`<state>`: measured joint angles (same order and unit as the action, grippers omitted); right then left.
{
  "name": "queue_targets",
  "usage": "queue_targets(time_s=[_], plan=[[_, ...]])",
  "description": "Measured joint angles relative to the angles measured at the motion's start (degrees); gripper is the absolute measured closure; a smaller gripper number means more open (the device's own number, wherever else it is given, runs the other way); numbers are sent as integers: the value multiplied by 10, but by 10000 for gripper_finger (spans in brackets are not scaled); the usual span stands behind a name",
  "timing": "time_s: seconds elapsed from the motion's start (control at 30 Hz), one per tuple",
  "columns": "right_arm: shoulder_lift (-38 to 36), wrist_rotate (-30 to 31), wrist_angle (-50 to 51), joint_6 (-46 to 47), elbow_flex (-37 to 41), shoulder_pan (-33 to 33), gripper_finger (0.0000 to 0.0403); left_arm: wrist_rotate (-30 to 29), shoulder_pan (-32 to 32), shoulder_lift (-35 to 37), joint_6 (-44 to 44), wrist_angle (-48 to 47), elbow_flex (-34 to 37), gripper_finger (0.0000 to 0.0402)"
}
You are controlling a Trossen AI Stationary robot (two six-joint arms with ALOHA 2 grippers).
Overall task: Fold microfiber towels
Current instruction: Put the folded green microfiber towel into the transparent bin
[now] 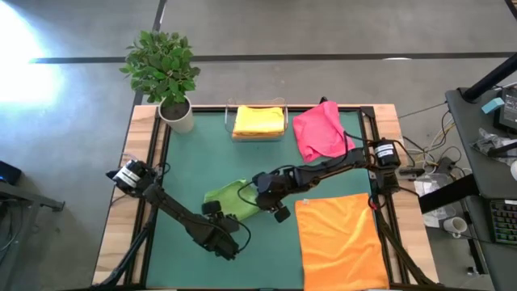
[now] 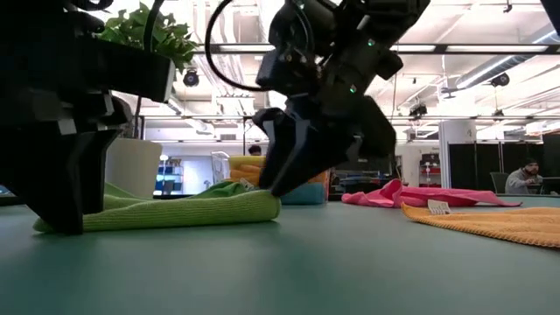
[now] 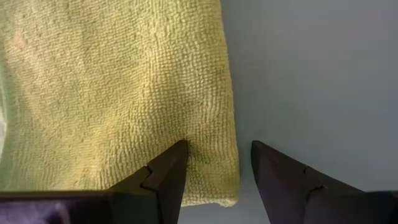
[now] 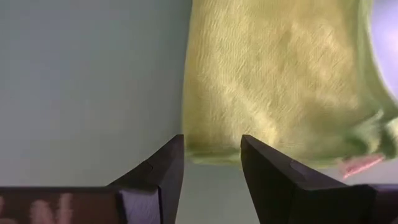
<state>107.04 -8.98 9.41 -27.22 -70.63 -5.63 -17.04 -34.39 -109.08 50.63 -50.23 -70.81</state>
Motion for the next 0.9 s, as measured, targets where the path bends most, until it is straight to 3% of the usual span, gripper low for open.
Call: queue_targets(time_s=[0.33, 0.47, 0.7, 0.9], plan=[[0, -7, -58, 2, -3, -1, 252, 3, 12, 5, 0, 8, 26, 242], [1, -35, -56, 7, -2, -1, 252, 6, 24, 4, -2, 6, 26, 280], [0, -35, -59, 17, -2, -1, 252, -9, 33, 3, -20, 0, 29, 382], [7, -36, -63, 21, -2, -1, 252, -9, 39, 2, -19, 7, 25, 388]])
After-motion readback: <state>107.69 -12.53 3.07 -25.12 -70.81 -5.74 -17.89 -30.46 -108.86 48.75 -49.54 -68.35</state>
